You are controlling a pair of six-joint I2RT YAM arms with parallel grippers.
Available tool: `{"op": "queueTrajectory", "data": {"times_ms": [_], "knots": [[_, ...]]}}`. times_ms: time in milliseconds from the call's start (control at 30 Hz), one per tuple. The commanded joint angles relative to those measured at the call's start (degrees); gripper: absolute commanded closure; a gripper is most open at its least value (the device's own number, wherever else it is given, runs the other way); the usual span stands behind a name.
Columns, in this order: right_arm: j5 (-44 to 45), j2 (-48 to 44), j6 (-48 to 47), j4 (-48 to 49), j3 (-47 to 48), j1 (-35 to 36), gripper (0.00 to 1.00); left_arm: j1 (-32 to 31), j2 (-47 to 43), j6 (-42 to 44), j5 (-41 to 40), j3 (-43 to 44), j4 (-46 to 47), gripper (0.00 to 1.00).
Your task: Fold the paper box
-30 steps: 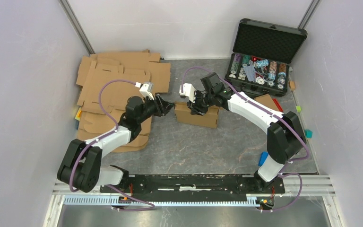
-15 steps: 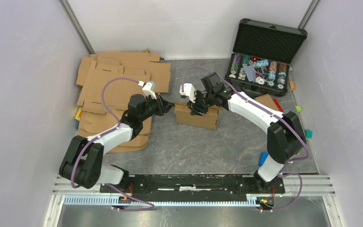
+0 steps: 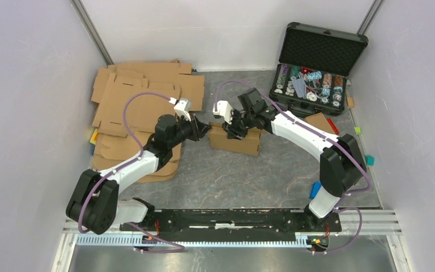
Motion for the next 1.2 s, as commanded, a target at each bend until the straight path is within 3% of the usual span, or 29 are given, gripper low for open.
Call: {"op": "queueTrajectory", "data": {"times_ms": [0, 400, 600, 800, 900, 967, 1000, 1167], "knots": [[1.6, 0.7, 2.6, 2.4, 1.3, 0.4, 0.63, -1.9, -1.5, 3.5, -0.4, 3.7, -1.1, 0.71], [1.3, 0.6, 2.4, 2.8, 1.2, 1.2, 0.63, -3.0, -2.7, 5.2, -8.9, 4.6, -6.3, 0.72], [2.5, 0.5, 1.7, 2.7, 1.3, 1.5, 0.63, -3.8, -2.2, 6.0, -11.0, 6.4, -9.4, 0.96], [3.2, 0.4, 1.1, 2.9, 1.0, 1.8, 0.63, -4.9, -3.1, 6.4, -13.9, 6.9, -10.8, 0.98], [3.5, 0.6, 1.1, 3.0, 0.9, 1.8, 0.63, -5.1, -3.1, 6.3, -14.2, 7.4, -11.6, 0.93], [3.5, 0.7, 1.2, 3.0, 0.9, 1.8, 0.63, -5.2, -2.9, 6.4, -15.0, 7.7, -12.5, 0.72], [3.4, 0.7, 1.2, 3.0, 1.0, 1.9, 0.63, -5.4, -2.7, 6.5, -15.4, 7.8, -12.7, 0.69], [2.7, 0.3, 1.1, 3.1, 0.7, 1.9, 0.63, -5.4, -1.3, 6.9, -16.0, 8.6, -13.7, 0.69]]}}
